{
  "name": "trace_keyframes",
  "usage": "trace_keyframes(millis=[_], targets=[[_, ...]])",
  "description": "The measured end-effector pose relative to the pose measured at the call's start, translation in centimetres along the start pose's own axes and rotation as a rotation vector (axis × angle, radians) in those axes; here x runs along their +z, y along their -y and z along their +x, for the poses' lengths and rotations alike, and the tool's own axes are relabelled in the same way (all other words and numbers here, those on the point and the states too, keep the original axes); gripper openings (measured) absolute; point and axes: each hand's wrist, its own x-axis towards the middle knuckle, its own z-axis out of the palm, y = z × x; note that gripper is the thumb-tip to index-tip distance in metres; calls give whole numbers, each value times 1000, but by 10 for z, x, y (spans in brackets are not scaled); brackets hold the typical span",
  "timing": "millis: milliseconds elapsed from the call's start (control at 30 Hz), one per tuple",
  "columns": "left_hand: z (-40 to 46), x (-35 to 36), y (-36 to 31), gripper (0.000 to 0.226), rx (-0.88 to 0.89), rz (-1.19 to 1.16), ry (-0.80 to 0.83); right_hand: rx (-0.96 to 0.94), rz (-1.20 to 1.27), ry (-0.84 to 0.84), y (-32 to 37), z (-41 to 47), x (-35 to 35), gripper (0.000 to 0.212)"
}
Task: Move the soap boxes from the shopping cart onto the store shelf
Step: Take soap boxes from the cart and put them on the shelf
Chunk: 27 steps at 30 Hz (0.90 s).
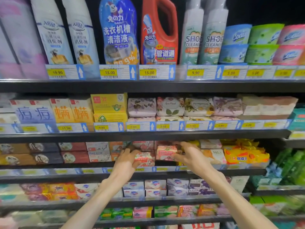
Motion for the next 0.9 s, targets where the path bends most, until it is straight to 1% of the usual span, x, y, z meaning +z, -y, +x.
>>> trace_keyframes(millis=[100,200,400,500,600,767,900], targets=[[0,5,5,42,13,18,-64,13,-10,14,-3,4,6,50],[1,4,5,38,31,-3,-79,25,-40,28,-4,8,12,51],[0,9,6,34,84,39,-170,19,-215,59,-5,15,25,49],[1,8,7,34,87,34,-173,15,-326,95,-4,17,31,50],[2,8,7,34,87,34,-159,-23,-437,72,-5,17,40,49],[1,9,6,34,88,34,-160,-19,-443,3,-8,13,46,47],[1,10,8,34,90,19,-149,-15,-494,52,-7,19,44,47]])
